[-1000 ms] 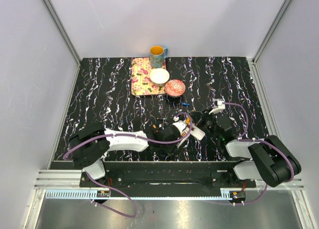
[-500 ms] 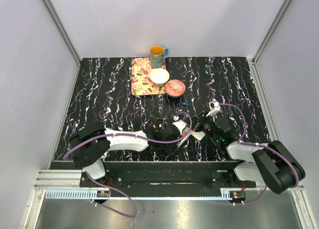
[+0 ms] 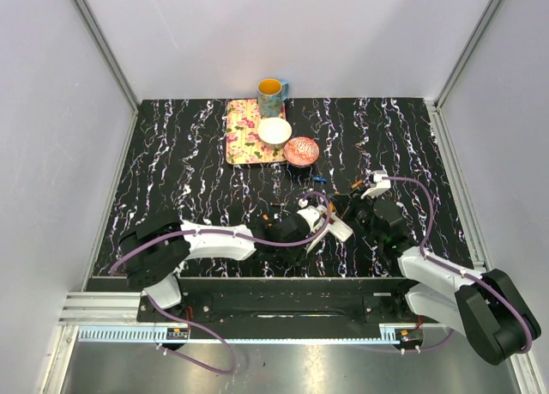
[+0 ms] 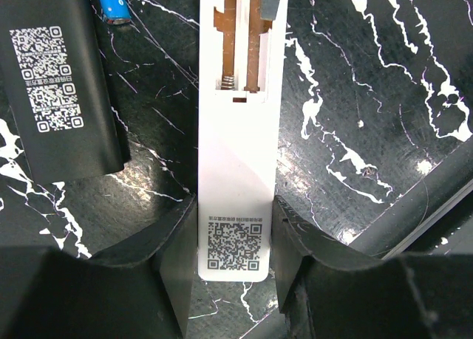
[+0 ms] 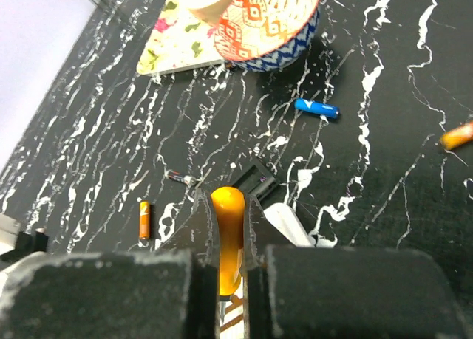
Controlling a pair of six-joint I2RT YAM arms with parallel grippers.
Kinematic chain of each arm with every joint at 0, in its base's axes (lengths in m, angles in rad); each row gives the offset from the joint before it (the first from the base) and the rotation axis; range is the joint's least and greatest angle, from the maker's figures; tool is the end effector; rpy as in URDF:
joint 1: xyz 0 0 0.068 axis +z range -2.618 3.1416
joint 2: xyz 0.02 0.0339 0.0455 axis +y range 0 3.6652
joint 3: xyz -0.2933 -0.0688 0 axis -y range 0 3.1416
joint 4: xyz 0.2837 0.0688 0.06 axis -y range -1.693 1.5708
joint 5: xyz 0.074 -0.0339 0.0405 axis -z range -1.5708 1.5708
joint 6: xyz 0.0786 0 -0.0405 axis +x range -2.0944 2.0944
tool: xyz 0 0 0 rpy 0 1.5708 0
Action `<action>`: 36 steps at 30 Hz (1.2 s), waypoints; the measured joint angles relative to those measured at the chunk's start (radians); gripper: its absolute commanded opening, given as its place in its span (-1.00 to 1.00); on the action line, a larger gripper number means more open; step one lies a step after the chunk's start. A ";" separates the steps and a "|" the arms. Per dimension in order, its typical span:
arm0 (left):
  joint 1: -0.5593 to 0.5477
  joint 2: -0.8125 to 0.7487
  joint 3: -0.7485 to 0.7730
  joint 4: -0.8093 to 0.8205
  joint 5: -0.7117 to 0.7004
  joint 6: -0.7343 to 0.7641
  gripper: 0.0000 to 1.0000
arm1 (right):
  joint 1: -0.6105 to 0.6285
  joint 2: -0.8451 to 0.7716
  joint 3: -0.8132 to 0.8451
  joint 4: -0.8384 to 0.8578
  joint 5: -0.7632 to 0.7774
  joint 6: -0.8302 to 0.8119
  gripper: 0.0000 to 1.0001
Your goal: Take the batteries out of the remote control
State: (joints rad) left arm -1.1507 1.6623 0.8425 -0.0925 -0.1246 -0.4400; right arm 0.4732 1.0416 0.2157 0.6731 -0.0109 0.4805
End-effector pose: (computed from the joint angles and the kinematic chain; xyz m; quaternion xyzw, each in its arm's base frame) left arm 0.1628 -0.3405 0.1189 0.3097 0.8924 -0.1892 0.2680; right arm 0.2303 0.1189 0.1756 -0.0008 0.7590 0.3025 0.5765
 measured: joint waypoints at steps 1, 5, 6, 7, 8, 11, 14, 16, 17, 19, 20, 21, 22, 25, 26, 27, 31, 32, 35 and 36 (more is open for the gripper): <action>0.000 0.000 0.000 0.001 0.000 0.000 -1.00 | 0.000 0.003 0.000 -0.003 0.004 -0.006 -1.00; 0.000 0.001 0.000 0.002 0.000 0.000 -1.00 | 0.000 0.027 0.000 -0.007 0.020 -0.019 -1.00; 0.000 0.001 0.000 0.002 0.000 0.000 -1.00 | 0.000 0.028 0.000 -0.008 0.022 -0.021 -1.00; 0.000 0.001 0.000 0.002 0.000 0.000 -1.00 | 0.000 0.028 0.000 -0.008 0.022 -0.024 -1.00; 0.000 0.001 0.000 0.002 0.000 0.000 -1.00 | 0.000 0.028 0.002 -0.008 0.022 -0.026 -1.00; 0.000 0.001 0.000 0.002 -0.001 0.000 -1.00 | -0.002 0.028 0.010 -0.010 0.023 -0.031 -1.00; 0.000 0.001 0.000 0.002 -0.003 -0.001 -1.00 | -0.003 0.028 0.019 -0.016 0.023 -0.031 -1.00; 0.000 -0.001 -0.001 0.002 -0.006 -0.003 -1.00 | -0.007 0.027 0.028 -0.020 0.022 -0.031 -1.00; 0.000 -0.003 -0.003 0.004 -0.007 -0.005 -1.00 | -0.010 0.027 0.031 -0.022 0.022 -0.031 -1.00; 0.000 -0.016 -0.023 0.024 -0.010 -0.011 -1.00 | -0.017 0.023 0.038 -0.028 0.022 -0.031 -1.00; 0.000 -0.025 -0.036 0.035 -0.013 -0.014 -1.00 | -0.019 0.021 0.040 -0.028 0.022 -0.031 -1.00; 0.001 -0.041 -0.054 0.043 -0.017 -0.017 -1.00 | -0.023 0.016 0.040 -0.028 0.022 -0.030 -1.00; 0.002 -0.057 -0.068 0.040 -0.020 -0.019 -1.00 | -0.025 0.010 0.041 -0.029 0.022 -0.030 -1.00; 0.012 -0.145 -0.134 0.001 -0.036 -0.021 -1.00 | -0.033 -0.013 0.048 -0.039 0.022 -0.029 -1.00; 0.019 -0.176 -0.150 -0.019 -0.040 -0.021 -1.00 | -0.035 -0.022 0.052 -0.044 0.022 -0.028 -1.00; 0.029 -0.208 -0.161 -0.036 -0.043 -0.021 -1.00 | -0.038 -0.029 0.056 -0.044 0.022 -0.028 -1.00; 0.089 -0.330 -0.172 -0.060 -0.047 -0.019 -1.00 | -0.045 -0.047 0.071 -0.052 0.022 -0.028 -1.00; 0.111 -0.358 -0.172 -0.060 -0.047 -0.018 -1.00 | -0.048 -0.047 0.074 -0.054 0.022 -0.029 -1.00; 0.200 -0.434 -0.172 -0.068 -0.051 -0.014 -1.00 | -0.052 -0.047 0.076 -0.068 0.023 -0.029 -1.00; 0.228 -0.446 -0.172 -0.073 -0.056 -0.014 -1.00 | -0.055 -0.045 0.076 -0.072 0.023 -0.029 -1.00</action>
State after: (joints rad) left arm -0.9226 1.2167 0.6704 -0.1654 -0.1802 -0.4541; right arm 0.4187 0.9962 0.2916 0.6010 0.0116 0.4519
